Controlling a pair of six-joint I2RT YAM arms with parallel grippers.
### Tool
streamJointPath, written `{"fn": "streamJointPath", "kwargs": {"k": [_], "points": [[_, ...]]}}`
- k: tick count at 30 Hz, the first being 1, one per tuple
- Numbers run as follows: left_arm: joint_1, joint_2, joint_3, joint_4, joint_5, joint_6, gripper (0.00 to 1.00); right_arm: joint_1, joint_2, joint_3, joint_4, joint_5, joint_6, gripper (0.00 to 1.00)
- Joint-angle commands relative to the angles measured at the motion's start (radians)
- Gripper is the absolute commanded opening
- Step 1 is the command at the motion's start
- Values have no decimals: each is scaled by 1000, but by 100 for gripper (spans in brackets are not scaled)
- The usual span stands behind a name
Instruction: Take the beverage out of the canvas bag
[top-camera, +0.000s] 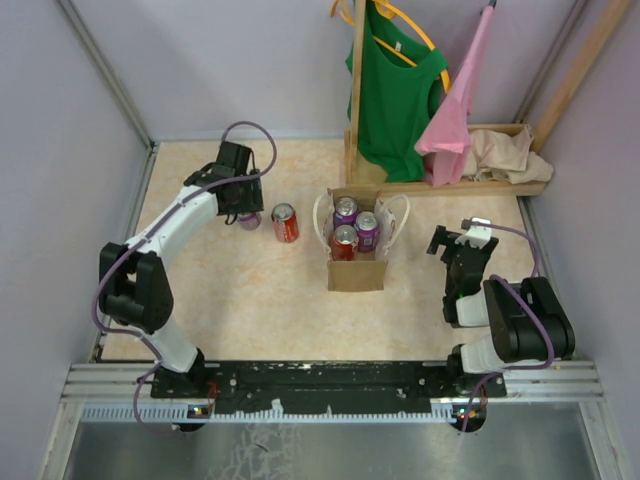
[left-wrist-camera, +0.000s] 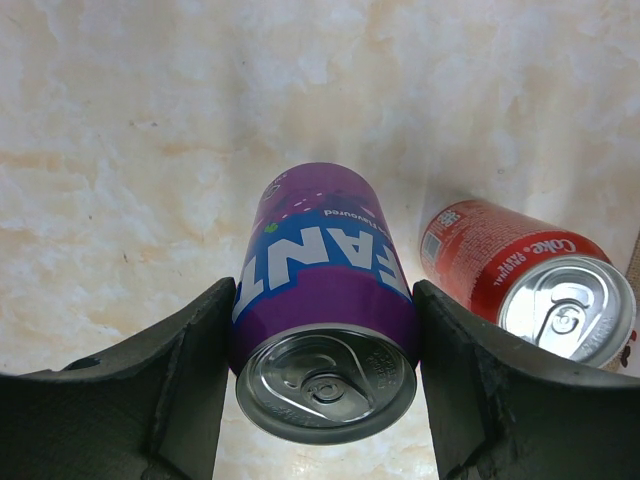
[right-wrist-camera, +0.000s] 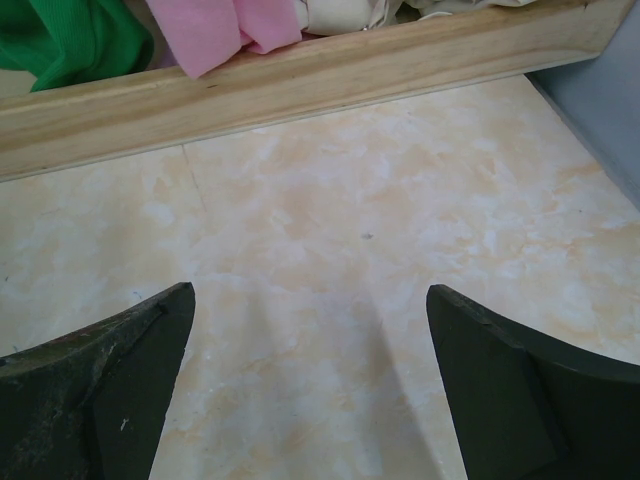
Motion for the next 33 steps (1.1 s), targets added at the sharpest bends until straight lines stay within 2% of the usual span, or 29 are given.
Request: {"fn": "streamJointPath", "kwargs": {"k": [1,10,13,22,25,27,28,33], "points": [[20,13,13,28,32,-13,0,-1,1,27,61,10,-10,99],[45,83,41,-45,106,-18,0,-1,1,27,61,10,-9,99],[51,93,41,-51,119,-17,4,-1,1,27,61,12,-9,99],[63,95,36,-58,124,-26,52,-1,1,27,61,12,-9,99],[66,93,37,-54,121,-31,75,-1,1,27,61,11,-9,99],[68,93,38,-52,120,-30,96,-1,1,27,61,11,-9,99],[69,92,39,-49,119,-31,99,-1,1,27,61,11,-9,99],[74,93,56,-49,118,-30,99,-2,1,27,61,11,-9,99]]}}
